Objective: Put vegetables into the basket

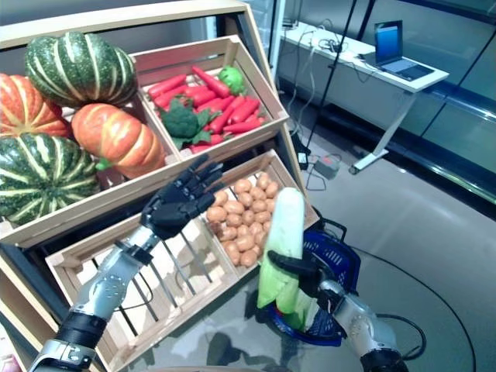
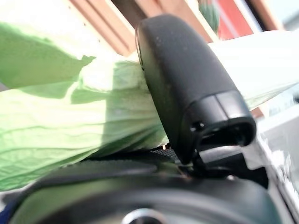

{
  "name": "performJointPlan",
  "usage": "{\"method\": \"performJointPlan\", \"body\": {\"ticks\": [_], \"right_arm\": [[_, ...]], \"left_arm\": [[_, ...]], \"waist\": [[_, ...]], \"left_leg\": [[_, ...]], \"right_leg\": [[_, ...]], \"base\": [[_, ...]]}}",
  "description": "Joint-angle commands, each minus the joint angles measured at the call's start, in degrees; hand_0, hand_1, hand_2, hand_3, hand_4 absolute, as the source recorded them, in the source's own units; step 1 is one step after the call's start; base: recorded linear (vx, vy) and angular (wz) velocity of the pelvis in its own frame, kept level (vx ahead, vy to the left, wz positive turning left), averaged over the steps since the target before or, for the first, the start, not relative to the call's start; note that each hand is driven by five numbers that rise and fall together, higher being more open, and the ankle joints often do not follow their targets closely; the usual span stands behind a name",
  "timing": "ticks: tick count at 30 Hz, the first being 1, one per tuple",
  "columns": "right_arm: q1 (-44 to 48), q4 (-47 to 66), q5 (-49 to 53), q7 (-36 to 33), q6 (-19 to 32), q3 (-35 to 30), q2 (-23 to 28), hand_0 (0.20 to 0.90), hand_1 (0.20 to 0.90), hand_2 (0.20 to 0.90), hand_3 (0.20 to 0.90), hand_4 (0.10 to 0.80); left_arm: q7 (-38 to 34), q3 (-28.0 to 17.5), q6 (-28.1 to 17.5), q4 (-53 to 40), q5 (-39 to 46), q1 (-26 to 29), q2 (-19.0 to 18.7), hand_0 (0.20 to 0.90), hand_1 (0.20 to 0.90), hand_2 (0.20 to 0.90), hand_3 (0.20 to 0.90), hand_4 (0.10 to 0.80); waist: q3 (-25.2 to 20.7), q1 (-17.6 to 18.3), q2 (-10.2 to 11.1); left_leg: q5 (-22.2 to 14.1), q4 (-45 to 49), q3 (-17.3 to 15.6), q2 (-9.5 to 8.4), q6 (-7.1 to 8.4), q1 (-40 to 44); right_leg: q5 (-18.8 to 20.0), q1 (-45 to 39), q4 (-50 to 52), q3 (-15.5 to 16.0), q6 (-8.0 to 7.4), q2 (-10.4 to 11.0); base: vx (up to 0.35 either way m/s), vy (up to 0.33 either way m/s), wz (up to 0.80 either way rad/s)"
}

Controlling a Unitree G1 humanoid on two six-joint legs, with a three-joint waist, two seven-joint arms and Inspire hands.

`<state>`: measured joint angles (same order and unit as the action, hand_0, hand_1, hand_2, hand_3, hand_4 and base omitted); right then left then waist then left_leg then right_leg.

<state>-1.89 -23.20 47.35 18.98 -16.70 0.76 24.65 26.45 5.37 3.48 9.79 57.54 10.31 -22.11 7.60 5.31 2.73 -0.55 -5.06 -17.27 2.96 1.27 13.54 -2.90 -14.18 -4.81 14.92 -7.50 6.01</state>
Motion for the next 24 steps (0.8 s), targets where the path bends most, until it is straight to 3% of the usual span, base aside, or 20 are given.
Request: {"method": "performJointPlan", "body": {"ticks": [1, 11, 17, 24], "right_arm": [[5.04, -0.48, 1.67, 0.96, 7.78, -4.42, 1.83, 0.300, 0.300, 0.300, 0.300, 0.400], [6.42, -13.08, 3.81, -5.38, 8.46, -8.24, 2.96, 0.300, 0.300, 0.300, 0.300, 0.400], [11.51, -23.72, 2.48, -13.76, 13.87, -9.61, 3.77, 0.300, 0.300, 0.300, 0.300, 0.400], [26.96, -27.51, 9.52, -22.92, 22.74, -6.43, 6.99, 0.300, 0.300, 0.300, 0.300, 0.400]], "left_arm": [[1.99, -4.17, -4.92, 1.55, 1.74, 5.68, 0.32, 0.900, 0.900, 0.900, 0.900, 0.800], [-0.08, -5.92, -5.73, 3.79, -2.99, 4.33, 0.03, 0.900, 0.900, 0.900, 0.900, 0.800], [-1.19, -4.09, -5.04, 4.12, -6.03, 1.70, -0.05, 0.900, 0.900, 0.900, 0.900, 0.800], [-3.88, 0.14, -11.73, 5.19, -1.16, 8.27, -1.50, 0.900, 0.900, 0.900, 0.900, 0.800]], "waist": [[-2.94, 0.44, -1.20], [-2.44, -0.96, -1.17], [-0.01, -3.56, -2.20], [12.14, -5.08, -4.17]], "left_leg": [[-5.62, 0.06, -1.14, -0.27, -0.17, 0.19], [-5.65, 0.06, -1.18, -0.11, 0.10, 0.29], [-5.00, 0.06, -0.02, -0.41, -0.17, -0.89], [-7.91, 16.65, 2.32, 0.60, 0.24, -17.36]], "right_leg": [[-0.11, 1.84, -0.19, -0.22, 3.56, -2.90], [-0.30, 1.71, -0.19, 0.67, 3.71, -3.04], [-1.12, 2.79, 1.06, 1.96, 4.44, -3.12], [-4.70, 16.27, 14.42, 3.09, 6.66, -0.90]], "base": [[0.008, -0.026, -0.13], [0.041, -0.043, -0.01], [0.035, -0.047, -0.01], [-0.269, -0.034, 0.06]]}}
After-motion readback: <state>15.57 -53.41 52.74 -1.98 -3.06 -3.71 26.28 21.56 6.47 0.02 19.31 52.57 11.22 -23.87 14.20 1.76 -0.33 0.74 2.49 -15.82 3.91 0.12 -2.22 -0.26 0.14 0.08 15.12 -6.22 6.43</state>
